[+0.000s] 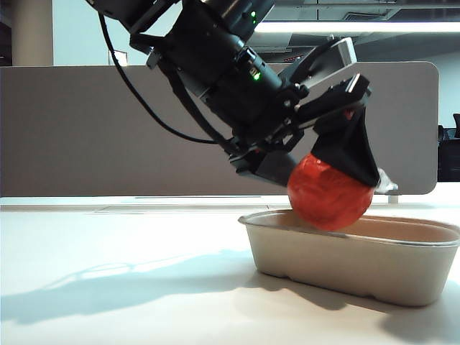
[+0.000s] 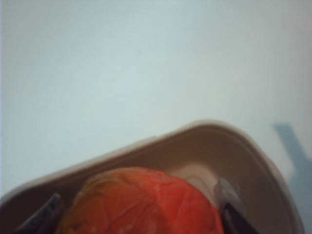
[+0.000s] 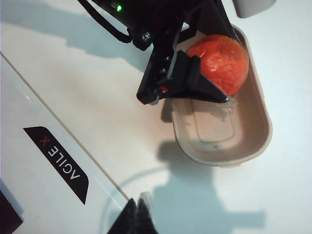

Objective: Pick up the orange and place it into the paper lunchbox.

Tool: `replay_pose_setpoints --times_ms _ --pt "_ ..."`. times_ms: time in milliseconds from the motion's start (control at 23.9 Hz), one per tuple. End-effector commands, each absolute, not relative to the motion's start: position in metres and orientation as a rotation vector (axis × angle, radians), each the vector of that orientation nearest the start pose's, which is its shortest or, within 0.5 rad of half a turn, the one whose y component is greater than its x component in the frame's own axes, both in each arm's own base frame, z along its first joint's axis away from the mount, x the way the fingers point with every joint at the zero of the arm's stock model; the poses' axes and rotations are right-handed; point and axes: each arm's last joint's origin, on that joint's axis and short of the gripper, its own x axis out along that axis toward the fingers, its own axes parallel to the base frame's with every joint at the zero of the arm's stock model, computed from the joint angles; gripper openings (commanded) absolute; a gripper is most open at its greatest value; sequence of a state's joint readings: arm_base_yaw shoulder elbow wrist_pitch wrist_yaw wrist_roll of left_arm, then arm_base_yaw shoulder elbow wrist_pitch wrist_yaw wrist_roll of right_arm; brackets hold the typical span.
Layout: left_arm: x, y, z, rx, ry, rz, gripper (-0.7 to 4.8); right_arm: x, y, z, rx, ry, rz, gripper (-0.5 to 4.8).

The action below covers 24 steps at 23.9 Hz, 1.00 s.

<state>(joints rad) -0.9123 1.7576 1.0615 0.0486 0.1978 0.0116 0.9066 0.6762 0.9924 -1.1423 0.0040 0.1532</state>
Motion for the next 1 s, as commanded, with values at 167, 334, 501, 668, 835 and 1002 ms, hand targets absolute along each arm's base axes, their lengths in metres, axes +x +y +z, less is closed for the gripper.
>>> replay_pose_setpoints --times_ms 167,334,501,668,835,1002 --pt "0.223 -0.3 0.198 0.245 0.607 -1.089 4.79 0.058 0.074 0.334 -0.226 0.807 0.787 -0.06" --pt "0.223 -0.299 0.2 0.243 0.603 -1.09 4.79 0.058 0.074 0.333 -0.226 0.808 0.786 -0.06" --pt "0.21 -0.281 0.227 0.275 0.637 -1.073 -0.07 0.058 0.073 0.333 -0.224 0.811 0.772 -0.06" --pt "0.198 -0.263 0.25 0.338 0.643 -1.022 -0.06 0.059 0.073 0.333 -0.234 0.801 0.735 -0.06" --pt "0.186 -0.247 0.261 0.377 0.7 -1.015 -0.06 0.06 0.072 0.333 -0.246 0.791 0.702 -0.06" --pt "0.174 -0.233 0.264 0.424 0.778 -1.031 -0.06 0.061 0.074 0.321 -0.264 0.825 0.701 -0.06"
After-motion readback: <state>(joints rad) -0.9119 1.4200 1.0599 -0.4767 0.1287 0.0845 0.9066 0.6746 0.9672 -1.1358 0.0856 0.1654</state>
